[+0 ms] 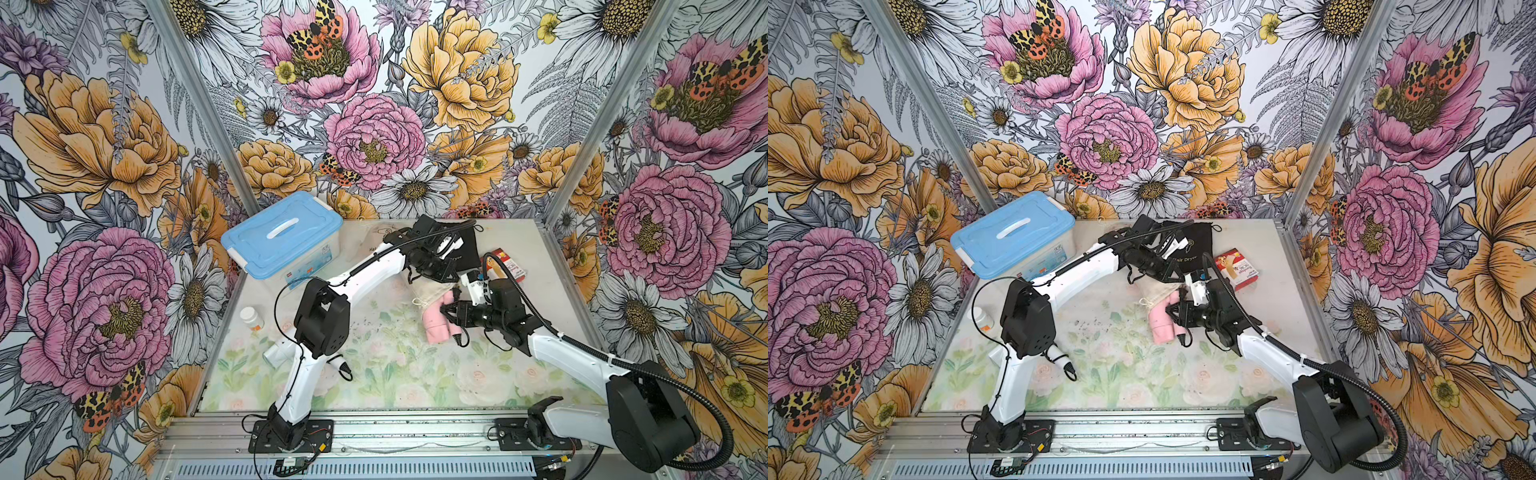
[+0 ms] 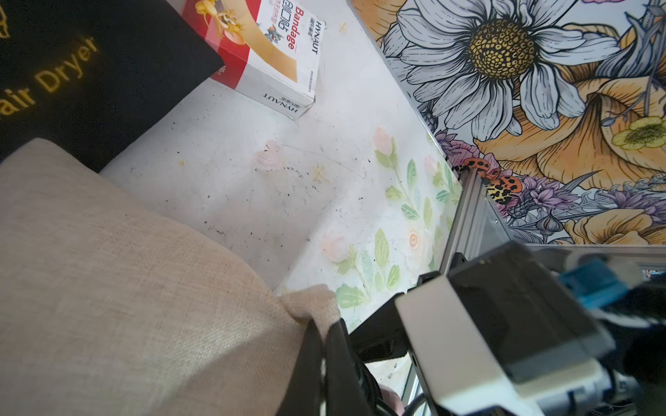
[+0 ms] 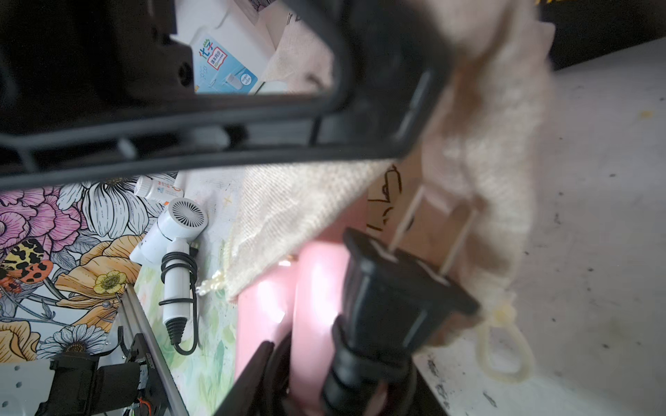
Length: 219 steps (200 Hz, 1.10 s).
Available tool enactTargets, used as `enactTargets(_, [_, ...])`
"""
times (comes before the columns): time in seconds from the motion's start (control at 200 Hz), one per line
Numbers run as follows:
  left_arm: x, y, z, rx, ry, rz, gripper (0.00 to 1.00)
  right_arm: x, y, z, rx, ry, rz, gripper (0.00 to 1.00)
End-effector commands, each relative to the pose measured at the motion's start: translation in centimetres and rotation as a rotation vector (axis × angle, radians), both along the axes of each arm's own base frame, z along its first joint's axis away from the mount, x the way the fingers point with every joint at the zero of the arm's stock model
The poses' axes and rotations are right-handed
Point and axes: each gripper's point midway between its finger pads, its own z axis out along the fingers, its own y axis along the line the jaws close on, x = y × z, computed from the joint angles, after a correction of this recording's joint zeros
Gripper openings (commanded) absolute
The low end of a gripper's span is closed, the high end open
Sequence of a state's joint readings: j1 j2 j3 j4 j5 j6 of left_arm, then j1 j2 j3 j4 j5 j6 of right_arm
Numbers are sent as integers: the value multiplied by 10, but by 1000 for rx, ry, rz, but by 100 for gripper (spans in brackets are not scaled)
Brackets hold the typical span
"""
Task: Pack away hair dryers
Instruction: Place the hair dryer in the drawstring bag.
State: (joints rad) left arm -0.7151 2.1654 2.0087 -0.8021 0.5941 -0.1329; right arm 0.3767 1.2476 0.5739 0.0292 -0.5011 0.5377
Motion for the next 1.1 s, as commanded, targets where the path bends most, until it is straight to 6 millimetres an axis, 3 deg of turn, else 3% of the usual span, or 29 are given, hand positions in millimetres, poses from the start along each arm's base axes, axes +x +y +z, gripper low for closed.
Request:
enactTargets(0.0, [-4, 4, 39, -72, -55, -9, 0, 14, 9, 31, 72, -117, 4, 11])
enactTargets(0.32, [-24, 24, 59, -84, -92, -4, 0, 26, 5, 56, 175, -154, -1, 11])
enactTargets(0.625, [-40, 38, 58, -79, -96, -6, 0, 34, -4, 70, 257, -161, -14, 11])
enactTargets(0.785, [-40, 46, 49, -66, -89, 14, 0, 35, -5, 68, 263, -149, -13, 11])
enactTargets(0.795, [-42, 48, 61, -83, -109, 17, 0, 35, -5, 68, 263, -148, -11, 11])
enactTargets(0.815, [-42, 50, 66, -91, -117, 20, 0, 35, -5, 67, 263, -144, -11, 11])
enactTargets(1.091, [-46, 57, 62, -89, -108, 32, 0, 36, -9, 64, 262, -136, -31, 11])
